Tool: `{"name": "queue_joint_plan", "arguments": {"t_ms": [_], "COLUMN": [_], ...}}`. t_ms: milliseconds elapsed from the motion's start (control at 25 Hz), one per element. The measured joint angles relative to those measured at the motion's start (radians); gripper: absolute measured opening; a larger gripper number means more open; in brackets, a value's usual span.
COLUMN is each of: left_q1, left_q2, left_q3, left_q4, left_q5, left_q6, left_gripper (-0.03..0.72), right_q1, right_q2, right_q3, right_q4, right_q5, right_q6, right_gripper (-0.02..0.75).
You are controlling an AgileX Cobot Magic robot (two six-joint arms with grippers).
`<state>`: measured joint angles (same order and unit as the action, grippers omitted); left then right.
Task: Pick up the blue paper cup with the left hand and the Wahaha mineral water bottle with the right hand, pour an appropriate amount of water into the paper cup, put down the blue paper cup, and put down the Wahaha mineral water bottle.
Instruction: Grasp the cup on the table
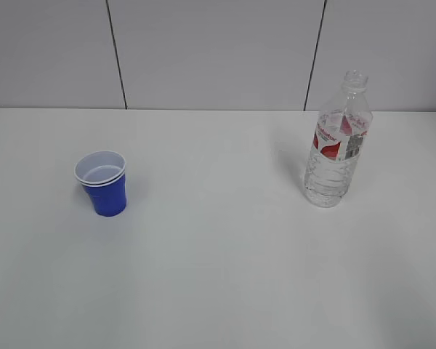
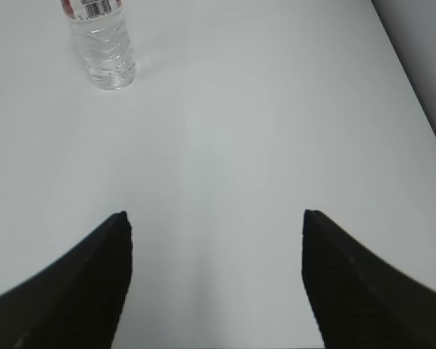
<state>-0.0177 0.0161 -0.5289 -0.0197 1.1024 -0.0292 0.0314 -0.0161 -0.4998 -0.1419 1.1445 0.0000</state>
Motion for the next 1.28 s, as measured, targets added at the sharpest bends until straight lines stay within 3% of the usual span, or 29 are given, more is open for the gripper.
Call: {"name": "queue_joint_plan", "arguments": {"t_ms": [440, 720, 920, 1280], "left_q1": [0.0, -0.004, -0.046, -0.06], "left_q2": [0.0, 0.0, 0.0, 0.0], "left_q3": [0.0, 0.0, -0.01, -0.023], "left_q4": [0.0, 0.0, 0.0, -0.033], "left_q5": [0.0, 0.0, -0.023, -0.393], "left_q6": [0.0, 0.0, 0.0, 0.002], "left_gripper": [0.405, 0.413, 0.413, 0.414], "right_q1": [0.0, 0.0, 0.0, 0.0], "right_q2": [0.0, 0.0, 0.0, 0.0], "right_q3": [0.0, 0.0, 0.0, 0.0], "right_q4": [0.0, 0.0, 0.0, 0.0], "right_q5": [0.0, 0.0, 0.0, 0.0], "right_q6": [0.0, 0.0, 0.0, 0.0], "right_gripper": [0.548, 0.548, 0.548, 0.548]}}
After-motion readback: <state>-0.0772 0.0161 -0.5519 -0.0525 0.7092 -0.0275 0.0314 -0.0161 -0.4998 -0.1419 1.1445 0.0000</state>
